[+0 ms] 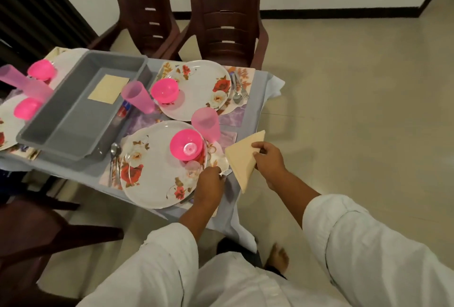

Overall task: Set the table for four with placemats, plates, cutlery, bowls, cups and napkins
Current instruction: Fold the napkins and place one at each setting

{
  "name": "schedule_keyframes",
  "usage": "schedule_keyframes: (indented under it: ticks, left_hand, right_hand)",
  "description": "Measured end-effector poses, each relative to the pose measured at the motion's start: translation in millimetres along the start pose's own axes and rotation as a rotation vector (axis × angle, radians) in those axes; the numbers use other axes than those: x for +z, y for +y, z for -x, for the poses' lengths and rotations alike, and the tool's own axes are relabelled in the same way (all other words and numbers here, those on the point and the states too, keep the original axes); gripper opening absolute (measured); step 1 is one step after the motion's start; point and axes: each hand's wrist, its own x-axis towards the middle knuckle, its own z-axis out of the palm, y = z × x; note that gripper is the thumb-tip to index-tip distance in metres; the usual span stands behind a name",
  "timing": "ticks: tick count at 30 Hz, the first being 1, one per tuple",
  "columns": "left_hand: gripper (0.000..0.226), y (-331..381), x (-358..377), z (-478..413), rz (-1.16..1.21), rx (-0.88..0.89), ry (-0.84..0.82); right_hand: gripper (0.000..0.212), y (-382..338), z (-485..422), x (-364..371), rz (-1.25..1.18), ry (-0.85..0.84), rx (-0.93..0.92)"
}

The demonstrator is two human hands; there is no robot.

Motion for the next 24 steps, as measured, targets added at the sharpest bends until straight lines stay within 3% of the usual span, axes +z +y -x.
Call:
schedule_keyframes:
  ticks: [6,11,19,24]
  left_hand:
    - [0.026,4,4,-4,0.227,-0.100,0.151]
    - [0.023,10,17,-9,0.264,-0.055,0.246]
    - [0.026,34,20,-6,0.330,-0.134,0.440]
    - [0.022,34,28,-8,0.226,-0.130,0.402]
  right_hand:
    - [0.036,-4,-23,17,0.046,-0.080,0.073]
    - [0.036,-2,-46,38,0.090,-0.155,0.132]
    - [0.030,-20,-65,36,-0.089,-0.241,0.263]
    - [0.028,-19,-71,37,-0.117,-0.385,0.311]
